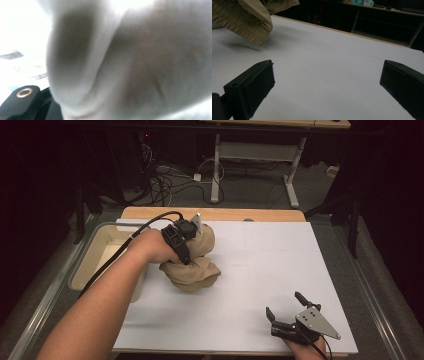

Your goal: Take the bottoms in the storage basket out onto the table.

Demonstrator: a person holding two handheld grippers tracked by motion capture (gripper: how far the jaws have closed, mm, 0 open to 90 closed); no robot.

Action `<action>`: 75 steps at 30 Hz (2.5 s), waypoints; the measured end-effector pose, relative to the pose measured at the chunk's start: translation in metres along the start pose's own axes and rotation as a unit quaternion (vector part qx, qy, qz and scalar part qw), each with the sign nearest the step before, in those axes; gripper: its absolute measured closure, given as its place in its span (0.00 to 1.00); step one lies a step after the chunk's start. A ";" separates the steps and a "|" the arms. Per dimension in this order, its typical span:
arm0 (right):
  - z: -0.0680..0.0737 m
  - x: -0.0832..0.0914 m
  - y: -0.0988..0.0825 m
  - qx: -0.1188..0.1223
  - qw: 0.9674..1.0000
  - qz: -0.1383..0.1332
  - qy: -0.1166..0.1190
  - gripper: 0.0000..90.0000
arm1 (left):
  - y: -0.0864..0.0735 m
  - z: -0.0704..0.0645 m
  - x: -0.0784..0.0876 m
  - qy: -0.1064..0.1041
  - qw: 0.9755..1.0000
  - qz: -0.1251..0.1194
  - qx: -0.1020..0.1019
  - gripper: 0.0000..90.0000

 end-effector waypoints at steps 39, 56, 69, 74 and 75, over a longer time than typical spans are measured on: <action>0.000 -0.001 0.001 -0.001 1.000 -0.001 0.001 0.00 | 0.028 -0.008 -0.052 0.044 0.998 -0.034 0.000 0.64; 0.001 -0.002 0.000 -0.001 1.000 0.000 0.003 0.00 | 0.034 -0.024 -0.088 0.018 0.998 -0.049 -0.016 0.59; 0.001 -0.003 -0.001 0.001 1.000 0.004 0.001 0.00 | 0.037 -0.028 -0.107 0.002 0.998 -0.068 -0.011 0.34; 0.001 -0.003 -0.001 0.000 1.000 0.004 0.002 0.00 | 0.038 -0.031 -0.114 0.003 0.998 -0.065 -0.010 0.24; 0.001 -0.003 -0.001 0.000 1.000 0.003 0.002 0.00 | 0.039 -0.031 -0.116 0.002 0.998 -0.064 -0.011 0.20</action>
Point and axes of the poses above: each handheld gripper's, and its own axes: x roughly backward along the jaws, y roughly out of its top, z roughly to its left, the point moved 5 cm from there along -x, roughly forward along the jaws, and after that the axes turned 11 degrees about y, right-handed, at the moved point
